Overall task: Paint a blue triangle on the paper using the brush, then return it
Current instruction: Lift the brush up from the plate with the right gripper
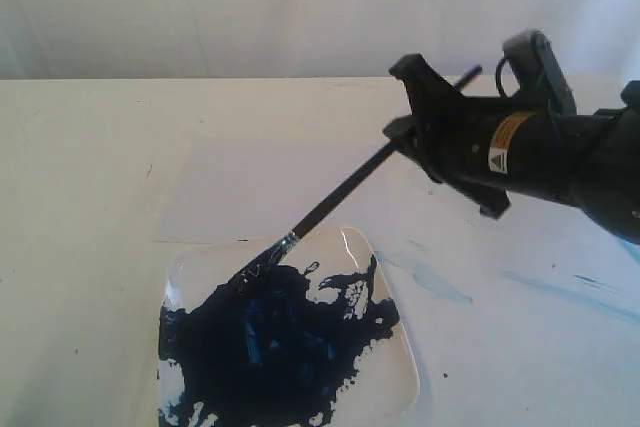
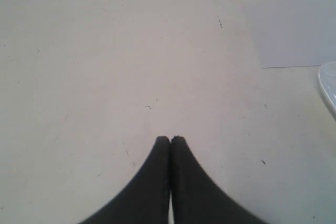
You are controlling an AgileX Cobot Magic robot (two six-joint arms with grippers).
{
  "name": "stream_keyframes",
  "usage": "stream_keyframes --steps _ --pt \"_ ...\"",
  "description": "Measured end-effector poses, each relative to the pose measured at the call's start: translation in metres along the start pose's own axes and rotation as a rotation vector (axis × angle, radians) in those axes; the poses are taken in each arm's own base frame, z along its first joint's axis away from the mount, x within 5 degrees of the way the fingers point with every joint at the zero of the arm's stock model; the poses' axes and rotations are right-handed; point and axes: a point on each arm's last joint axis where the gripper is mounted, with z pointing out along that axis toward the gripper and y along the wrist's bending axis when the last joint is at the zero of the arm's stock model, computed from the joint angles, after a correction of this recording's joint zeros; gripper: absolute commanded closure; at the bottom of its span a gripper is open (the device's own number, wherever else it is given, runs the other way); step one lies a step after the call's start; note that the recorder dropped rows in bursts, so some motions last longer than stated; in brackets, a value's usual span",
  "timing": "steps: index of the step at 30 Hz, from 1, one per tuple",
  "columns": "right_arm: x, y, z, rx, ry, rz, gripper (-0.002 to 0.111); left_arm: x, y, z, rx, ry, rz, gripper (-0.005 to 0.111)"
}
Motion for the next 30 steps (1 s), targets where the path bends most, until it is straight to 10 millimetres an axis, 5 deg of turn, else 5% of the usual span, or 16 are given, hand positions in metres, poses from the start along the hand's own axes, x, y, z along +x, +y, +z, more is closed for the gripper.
stream_keyframes --steps 6,14,22,30 --pt "-0.007 0.034 -0.008 -0.288 -0.091 -0.385 0.108 0.000 0.000 0.000 0.000 0.000 0.000 0.107" --pt "-0.004 0.053 -0.016 -0.502 -0.178 -0.648 0.108 0.000 0.000 0.000 0.000 0.000 0.000 0.107" --pt "0.014 0.061 -0.018 -0.584 -0.171 -0.955 0.108 0.000 0.000 0.000 0.000 0.000 0.000 0.107" --pt "0.033 0.067 -0.018 -0.620 -0.137 -1.051 0.108 0.000 0.000 0.000 0.000 0.000 0.000 0.107"
